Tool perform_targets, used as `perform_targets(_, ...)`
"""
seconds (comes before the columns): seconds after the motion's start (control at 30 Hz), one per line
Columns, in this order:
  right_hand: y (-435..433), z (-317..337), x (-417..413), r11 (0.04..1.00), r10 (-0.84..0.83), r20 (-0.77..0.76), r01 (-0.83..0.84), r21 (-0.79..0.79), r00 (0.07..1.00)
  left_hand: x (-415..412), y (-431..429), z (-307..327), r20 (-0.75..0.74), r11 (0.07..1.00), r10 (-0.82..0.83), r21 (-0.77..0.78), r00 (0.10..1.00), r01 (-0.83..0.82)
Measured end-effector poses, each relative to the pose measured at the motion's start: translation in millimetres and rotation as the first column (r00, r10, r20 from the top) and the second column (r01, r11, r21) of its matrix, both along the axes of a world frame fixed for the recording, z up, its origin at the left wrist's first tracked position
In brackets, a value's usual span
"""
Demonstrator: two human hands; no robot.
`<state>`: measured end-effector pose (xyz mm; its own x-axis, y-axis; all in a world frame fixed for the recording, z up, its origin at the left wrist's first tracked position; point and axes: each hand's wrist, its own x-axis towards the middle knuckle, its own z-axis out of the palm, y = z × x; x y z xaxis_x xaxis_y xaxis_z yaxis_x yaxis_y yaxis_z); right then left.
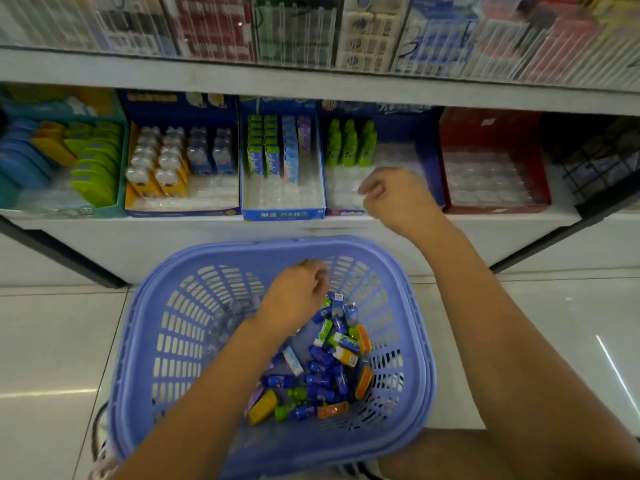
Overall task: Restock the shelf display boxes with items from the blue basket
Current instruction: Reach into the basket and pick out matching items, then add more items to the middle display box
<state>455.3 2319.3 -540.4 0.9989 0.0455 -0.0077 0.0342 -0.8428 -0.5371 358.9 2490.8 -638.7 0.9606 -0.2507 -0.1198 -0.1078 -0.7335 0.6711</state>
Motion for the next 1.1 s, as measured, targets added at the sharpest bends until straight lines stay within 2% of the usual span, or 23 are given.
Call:
perform_targets(0.07,16.9,-19.0,-29.2,0.984,0.157,-0.273,-0.174,-0.041,0.949,-13.8,19.6,-36.1,-0.257,0.981,-0.060,0.166,0.965,0.105)
perform_targets(0.17,41.9,-73.5,-59.9,0.908,0.222,-0.607,-0.388,-0.156,0.763,-44.5,47.0,-85.7,-0.528,0.921,-0.078,0.287,0.846,0.264)
perform_targets(0.23,45.6,-117.2,-75.7,0.842,0.212,-0.729,-0.501,-0.201,0.650,-64.8,63.8,-112.2,-0.604,0.925,-0.029,0.286,0.796,0.251)
perform_targets(0.3,41.8,-153.8,-87.8,0.780,0.179,-0.782,-0.571,-0.257,0.597,-75.9,73.3,-129.1,-0.627,0.958,-0.017,0.214,0.779,0.193)
perform_targets(0.4,33.9,-188.7,-97.9,0.702,0.152,-0.816,-0.642,-0.308,0.558,-75.1,78.1,-139.5,-0.609,0.969,0.009,0.202,0.793,0.144)
perform_targets(0.5,30.8,-209.3,-101.1,0.635,0.191,-0.777,-0.679,-0.369,0.600,-71.6,79.3,-146.7,-0.596,0.977,0.038,0.192,0.802,0.096)
perform_targets(0.6,32.0,-217.9,-99.0,0.671,0.189,-0.762,-0.648,-0.360,0.619,-66.0,76.1,-149.3,-0.583,0.971,0.043,0.215,0.812,0.103)
perform_targets(0.63,33.2,-216.4,-96.8,0.661,0.180,-0.772,-0.656,-0.364,0.610,-63.0,74.1,-147.9,-0.576,0.969,0.043,0.223,0.816,0.106)
perform_targets(0.73,35.9,-209.1,-88.0,0.712,0.147,-0.793,-0.620,-0.330,0.591,-53.8,67.8,-141.2,-0.555,0.964,0.049,0.243,0.830,0.105)
perform_targets(0.8,39.5,-204.5,-79.2,0.835,0.205,-0.722,-0.503,-0.223,0.661,-48.8,60.6,-137.4,-0.560,0.987,0.053,0.156,0.827,0.042)
perform_targets(0.87,47.1,-197.2,-74.9,0.959,0.247,-0.664,-0.274,0.066,0.706,-45.6,50.7,-132.1,-0.578,0.993,0.067,-0.042,0.814,-0.112)
perform_targets(0.9,51.8,-193.6,-74.1,0.962,0.269,-0.667,-0.156,0.226,0.695,-44.1,45.5,-126.8,-0.585,0.979,0.062,-0.121,0.809,-0.163)
perform_targets(0.93,54.6,-196.0,-74.3,0.947,0.284,-0.670,-0.091,0.308,0.686,-43.2,41.9,-123.0,-0.598,0.960,0.055,-0.188,0.800,-0.206)
perform_targets(0.97,57.6,-199.1,-76.3,0.938,0.313,-0.647,-0.121,0.324,0.695,-42.0,39.4,-120.7,-0.621,0.933,0.066,-0.239,0.781,-0.269)
perform_targets(1.0,60.6,-201.6,-77.3,0.944,0.313,-0.642,-0.154,0.292,0.700,-41.4,38.7,-119.4,-0.643,0.900,0.106,-0.261,0.758,-0.348)
perform_targets(1.07,56.4,-211.8,-80.1,0.946,0.287,-0.640,-0.316,0.073,0.713,-39.8,44.0,-117.4,-0.678,0.830,0.215,-0.251,0.703,-0.497)
perform_targets(1.1,52.0,-219.0,-81.3,0.904,0.301,-0.634,-0.425,-0.049,0.713,-39.5,47.6,-115.3,-0.712,0.775,0.246,-0.264,0.658,-0.575)
